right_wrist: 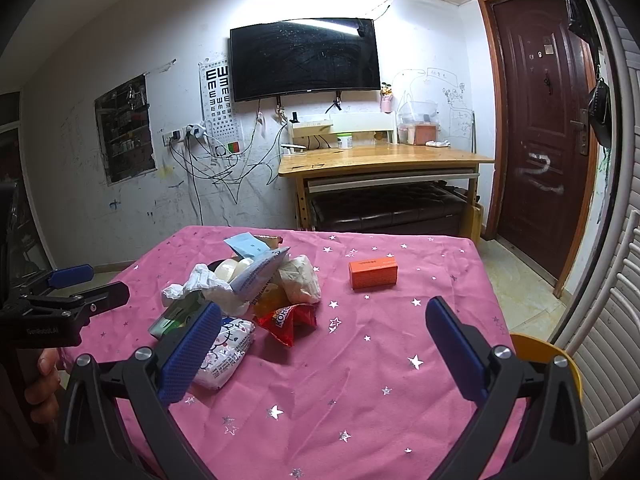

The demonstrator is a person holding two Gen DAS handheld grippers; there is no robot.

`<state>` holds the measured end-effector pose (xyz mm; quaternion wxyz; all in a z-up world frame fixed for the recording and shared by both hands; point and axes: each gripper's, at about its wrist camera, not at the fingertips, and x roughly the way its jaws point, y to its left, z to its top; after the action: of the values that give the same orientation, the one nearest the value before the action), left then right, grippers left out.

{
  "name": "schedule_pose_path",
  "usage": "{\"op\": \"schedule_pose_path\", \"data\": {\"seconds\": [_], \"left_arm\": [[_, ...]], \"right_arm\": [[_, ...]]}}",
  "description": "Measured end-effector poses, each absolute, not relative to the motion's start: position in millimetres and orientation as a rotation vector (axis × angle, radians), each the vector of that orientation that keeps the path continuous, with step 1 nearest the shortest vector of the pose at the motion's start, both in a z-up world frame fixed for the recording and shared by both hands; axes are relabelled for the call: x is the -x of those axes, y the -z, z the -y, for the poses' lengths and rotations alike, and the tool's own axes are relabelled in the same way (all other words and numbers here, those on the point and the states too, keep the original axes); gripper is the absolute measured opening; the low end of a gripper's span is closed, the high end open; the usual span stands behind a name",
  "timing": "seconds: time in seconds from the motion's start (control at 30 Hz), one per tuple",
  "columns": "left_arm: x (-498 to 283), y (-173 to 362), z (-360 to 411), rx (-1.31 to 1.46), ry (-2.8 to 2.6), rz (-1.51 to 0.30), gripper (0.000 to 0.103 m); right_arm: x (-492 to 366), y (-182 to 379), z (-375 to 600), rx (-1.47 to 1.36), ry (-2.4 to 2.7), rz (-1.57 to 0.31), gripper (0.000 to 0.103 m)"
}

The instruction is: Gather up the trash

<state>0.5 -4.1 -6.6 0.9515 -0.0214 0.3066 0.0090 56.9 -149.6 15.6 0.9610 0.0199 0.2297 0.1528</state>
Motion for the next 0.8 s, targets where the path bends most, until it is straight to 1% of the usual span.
{"op": "schedule_pose_path", "data": {"seconds": [0.8], "left_arm": [[-0.7, 7.9, 7.2, 0.036, -0.019, -0.623, 0.097]], "right_arm": [[-56.6, -15.6, 149.3, -0.040, -0.314, -0.467, 0.096]]}}
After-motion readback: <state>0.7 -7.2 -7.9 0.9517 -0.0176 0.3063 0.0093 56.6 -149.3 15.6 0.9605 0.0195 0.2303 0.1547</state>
